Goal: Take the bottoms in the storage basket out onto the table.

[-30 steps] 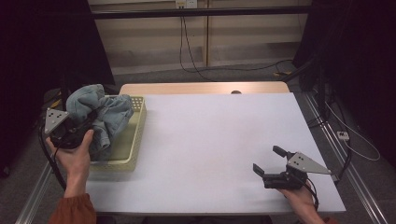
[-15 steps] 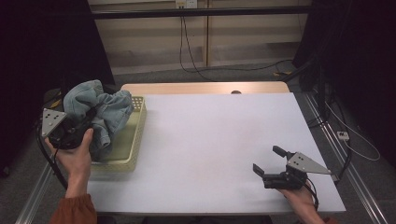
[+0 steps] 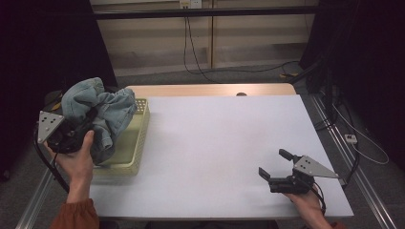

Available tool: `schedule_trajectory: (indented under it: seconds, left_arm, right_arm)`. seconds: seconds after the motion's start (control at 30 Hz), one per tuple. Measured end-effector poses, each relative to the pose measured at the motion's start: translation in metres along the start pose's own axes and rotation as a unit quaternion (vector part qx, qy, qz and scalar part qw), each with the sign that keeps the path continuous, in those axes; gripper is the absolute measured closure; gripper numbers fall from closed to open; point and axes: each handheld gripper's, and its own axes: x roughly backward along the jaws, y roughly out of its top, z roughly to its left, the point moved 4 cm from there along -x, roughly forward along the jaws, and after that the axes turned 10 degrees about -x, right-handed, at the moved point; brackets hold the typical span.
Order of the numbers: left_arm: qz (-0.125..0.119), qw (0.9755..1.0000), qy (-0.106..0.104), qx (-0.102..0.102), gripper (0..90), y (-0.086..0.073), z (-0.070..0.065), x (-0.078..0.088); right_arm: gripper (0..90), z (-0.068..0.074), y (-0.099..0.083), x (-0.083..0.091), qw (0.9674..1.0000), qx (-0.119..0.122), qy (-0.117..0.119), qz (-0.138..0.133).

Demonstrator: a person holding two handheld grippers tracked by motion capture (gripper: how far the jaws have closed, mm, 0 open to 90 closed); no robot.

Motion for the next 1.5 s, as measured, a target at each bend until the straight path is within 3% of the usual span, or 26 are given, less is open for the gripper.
schedule_trajectory:
  seconds: [0.6, 0.73, 1.13, 1.5]
  left_arm:
    - [-0.038, 0.9992, -0.001, 0.009, 74.4, 0.016, -0.004, 0.011]
    - [-0.043, 0.9988, -0.013, 0.021, 74.4, 0.02, -0.006, 0.013]
    - [-0.061, 0.9976, -0.031, 0.011, 74.5, 0.034, -0.021, 0.017]
    - [-0.057, 0.9973, -0.046, 0.006, 74.4, 0.037, -0.032, 0.013]
  right_arm:
    - [0.0, 0.0, 0.0, 0.0, 1.0, 0.0, 0.001, 0.0]
    - [0.0, 0.0, 0.0, 0.0, 1.0, 0.0, 0.001, 0.001]
    - [0.0, 0.0, 0.0, 0.0, 1.0, 0.0, 0.0, 0.001]
    - [0.0, 0.0, 0.0, 0.0, 1.0, 0.0, 0.0, 0.001]
